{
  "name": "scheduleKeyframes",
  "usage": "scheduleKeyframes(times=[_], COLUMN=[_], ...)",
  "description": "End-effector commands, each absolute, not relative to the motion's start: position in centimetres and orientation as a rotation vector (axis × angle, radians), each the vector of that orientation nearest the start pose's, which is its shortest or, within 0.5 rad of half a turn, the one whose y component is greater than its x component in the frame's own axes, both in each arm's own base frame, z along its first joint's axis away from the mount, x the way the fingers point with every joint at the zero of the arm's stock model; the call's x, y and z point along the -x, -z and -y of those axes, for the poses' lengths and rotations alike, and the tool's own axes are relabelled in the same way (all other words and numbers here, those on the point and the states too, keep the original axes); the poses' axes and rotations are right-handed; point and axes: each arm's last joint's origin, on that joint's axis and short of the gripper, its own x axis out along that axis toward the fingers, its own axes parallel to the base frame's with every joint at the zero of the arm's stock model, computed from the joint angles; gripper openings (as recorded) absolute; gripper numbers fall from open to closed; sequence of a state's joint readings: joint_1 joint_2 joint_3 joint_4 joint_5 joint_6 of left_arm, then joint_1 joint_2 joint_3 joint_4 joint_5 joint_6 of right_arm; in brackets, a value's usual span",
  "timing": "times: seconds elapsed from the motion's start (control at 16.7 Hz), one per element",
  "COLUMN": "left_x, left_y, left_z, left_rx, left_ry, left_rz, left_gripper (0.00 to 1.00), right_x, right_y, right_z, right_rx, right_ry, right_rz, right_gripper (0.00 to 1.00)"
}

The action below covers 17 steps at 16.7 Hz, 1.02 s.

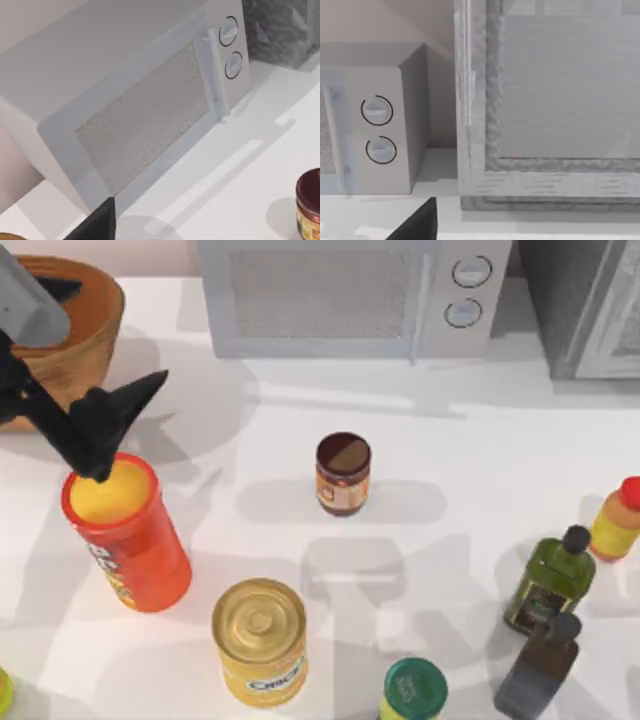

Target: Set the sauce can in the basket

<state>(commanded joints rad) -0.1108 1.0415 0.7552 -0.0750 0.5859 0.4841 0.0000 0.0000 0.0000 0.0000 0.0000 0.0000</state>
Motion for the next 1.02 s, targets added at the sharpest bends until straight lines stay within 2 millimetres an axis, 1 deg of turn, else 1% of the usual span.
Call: scheduleKeyframes(times=[0.06, 0.18, 0.3, 0.36, 0.48, 0.6, 0.66, 0.78, 0.84, 1.02], left_x=[-25.0, -29.2, -32.8, -34.3, -36.3, -37.3, -37.5, -37.6, -37.5, -37.5], left_y=[-27.9, -26.0, -22.9, -21.1, -17.5, -14.5, -13.4, -11.7, -11.3, -11.3], left_z=[4.7, 5.8, 7.2, 8.1, 9.9, 11.8, 12.6, 13.7, 14.0, 14.0], left_rx=[-0.378, -0.398, -0.411, -0.416, -0.425, -0.432, -0.434, -0.435, -0.434, -0.434], left_ry=[0.806, 0.912, 1.02, 1.074, 1.183, 1.282, 1.324, 1.385, 1.4, 1.402], left_rz=[-0.213, -0.282, -0.352, -0.385, -0.436, -0.464, -0.473, -0.485, -0.489, -0.49], left_gripper=[1.0, 1.0, 1.0, 1.0, 1.0, 1.0, 1.0, 1.0, 1.0, 1.0], right_x=[-10.6, -10.6, -10.6, -10.6, -10.6, -10.6, -10.6, -10.6, -10.6, -10.6], right_y=[-16.0, -16.0, -16.0, -16.0, -16.0, -16.0, -16.0, -16.0, -16.0, -16.0], right_z=[0.1, 0.1, 0.1, 0.1, 0.1, 0.1, 0.1, 0.1, 0.1, 0.1], right_rx=[0.0, 0.0, 0.0, 0.0, 0.0, 0.0, 0.0, 0.0, 0.0, 0.0], right_ry=[0.0, 0.0, 0.0, 0.0, 0.0, 0.0, 0.0, 0.0, 0.0, 0.0], right_rz=[0.0, 0.0, 0.0, 0.0, 0.0, 0.0, 0.0, 0.0, 0.0, 0.0], right_gripper=[1.0, 1.0, 1.0, 1.0, 1.0, 1.0, 1.0, 1.0, 1.0, 1.0])
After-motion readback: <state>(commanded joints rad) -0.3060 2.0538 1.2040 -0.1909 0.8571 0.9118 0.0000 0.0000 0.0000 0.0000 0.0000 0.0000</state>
